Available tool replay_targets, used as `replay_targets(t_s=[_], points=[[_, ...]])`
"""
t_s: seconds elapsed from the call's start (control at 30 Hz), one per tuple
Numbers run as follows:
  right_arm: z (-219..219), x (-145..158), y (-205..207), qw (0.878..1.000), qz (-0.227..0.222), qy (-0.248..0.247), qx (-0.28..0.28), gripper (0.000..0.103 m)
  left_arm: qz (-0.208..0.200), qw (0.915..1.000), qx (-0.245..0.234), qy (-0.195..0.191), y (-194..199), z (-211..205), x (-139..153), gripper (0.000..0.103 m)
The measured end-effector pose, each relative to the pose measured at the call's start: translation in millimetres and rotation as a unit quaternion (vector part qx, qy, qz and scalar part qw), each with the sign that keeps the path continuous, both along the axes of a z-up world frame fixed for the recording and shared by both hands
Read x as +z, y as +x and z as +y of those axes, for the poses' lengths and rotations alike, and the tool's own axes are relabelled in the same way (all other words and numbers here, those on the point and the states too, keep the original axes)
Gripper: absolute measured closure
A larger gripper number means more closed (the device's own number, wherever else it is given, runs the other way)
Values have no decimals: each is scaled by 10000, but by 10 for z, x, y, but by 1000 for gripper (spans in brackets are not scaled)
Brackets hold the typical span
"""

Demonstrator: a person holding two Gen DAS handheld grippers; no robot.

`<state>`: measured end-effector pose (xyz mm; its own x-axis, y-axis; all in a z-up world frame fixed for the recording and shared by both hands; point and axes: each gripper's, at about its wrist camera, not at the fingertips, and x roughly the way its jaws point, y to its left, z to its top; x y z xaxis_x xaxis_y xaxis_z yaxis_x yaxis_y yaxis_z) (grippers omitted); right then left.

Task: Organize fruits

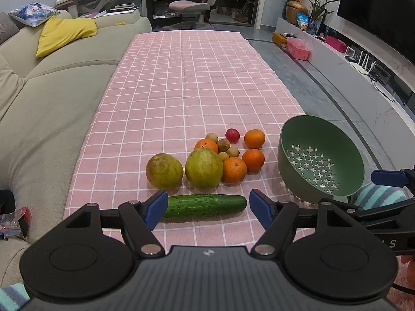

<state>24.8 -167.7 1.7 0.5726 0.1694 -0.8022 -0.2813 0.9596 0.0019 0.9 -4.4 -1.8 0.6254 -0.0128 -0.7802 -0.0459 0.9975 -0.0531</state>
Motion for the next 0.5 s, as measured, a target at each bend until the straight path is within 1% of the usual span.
replay_targets(t_s=[0.5], points=[[-6,-3,11,10000,42,3,-22,4,6,10000,-16,5,-2,-8,-4,19]])
